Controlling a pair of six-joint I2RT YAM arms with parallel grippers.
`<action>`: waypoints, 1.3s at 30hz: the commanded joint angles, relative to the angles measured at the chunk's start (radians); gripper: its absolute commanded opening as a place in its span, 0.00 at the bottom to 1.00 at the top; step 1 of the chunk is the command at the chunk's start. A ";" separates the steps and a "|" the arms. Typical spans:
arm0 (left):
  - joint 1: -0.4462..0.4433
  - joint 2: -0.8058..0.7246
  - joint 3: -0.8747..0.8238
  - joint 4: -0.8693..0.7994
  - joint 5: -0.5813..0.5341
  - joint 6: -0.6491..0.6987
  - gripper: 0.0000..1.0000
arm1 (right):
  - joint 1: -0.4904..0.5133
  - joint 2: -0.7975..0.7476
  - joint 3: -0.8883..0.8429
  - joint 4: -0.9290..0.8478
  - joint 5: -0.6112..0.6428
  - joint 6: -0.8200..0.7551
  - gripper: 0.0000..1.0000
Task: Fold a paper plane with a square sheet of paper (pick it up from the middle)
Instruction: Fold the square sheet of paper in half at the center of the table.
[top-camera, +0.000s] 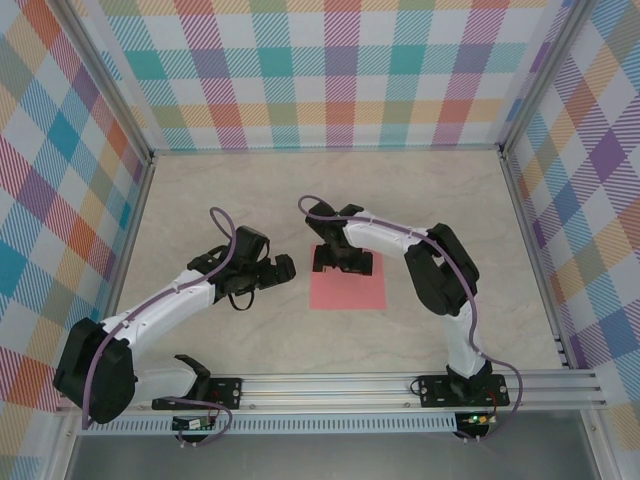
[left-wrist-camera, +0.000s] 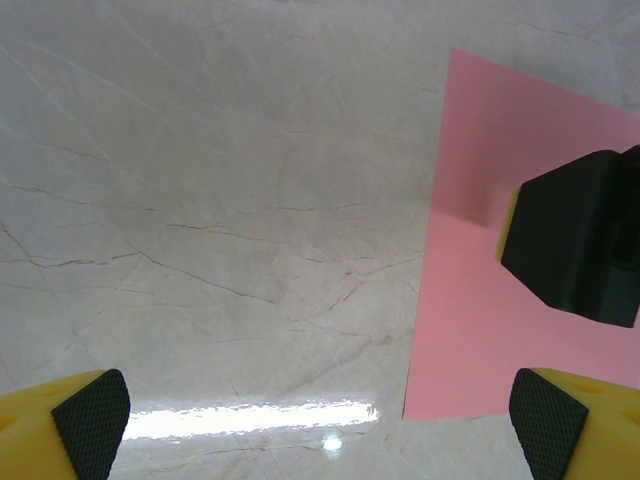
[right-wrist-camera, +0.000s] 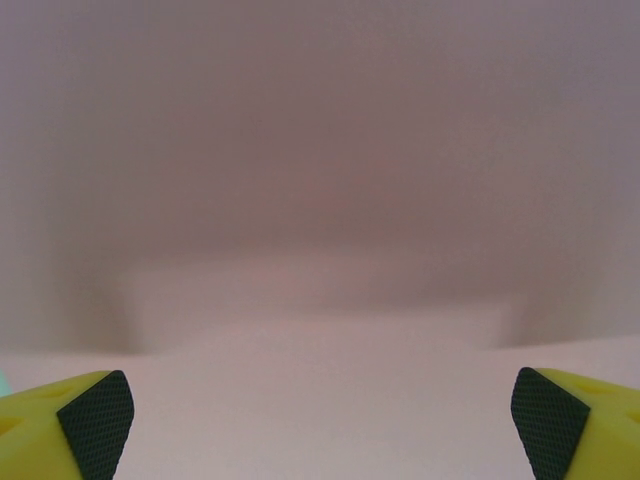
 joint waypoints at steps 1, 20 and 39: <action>0.016 -0.008 -0.003 -0.011 -0.006 -0.005 1.00 | 0.000 0.031 0.024 -0.042 -0.018 0.024 1.00; 0.018 -0.037 -0.024 -0.002 -0.030 0.002 1.00 | 0.004 -0.001 -0.064 0.011 -0.054 -0.218 1.00; 0.019 -0.225 -0.093 0.064 -0.258 0.019 1.00 | -0.003 -0.091 -0.002 0.011 0.005 -0.039 1.00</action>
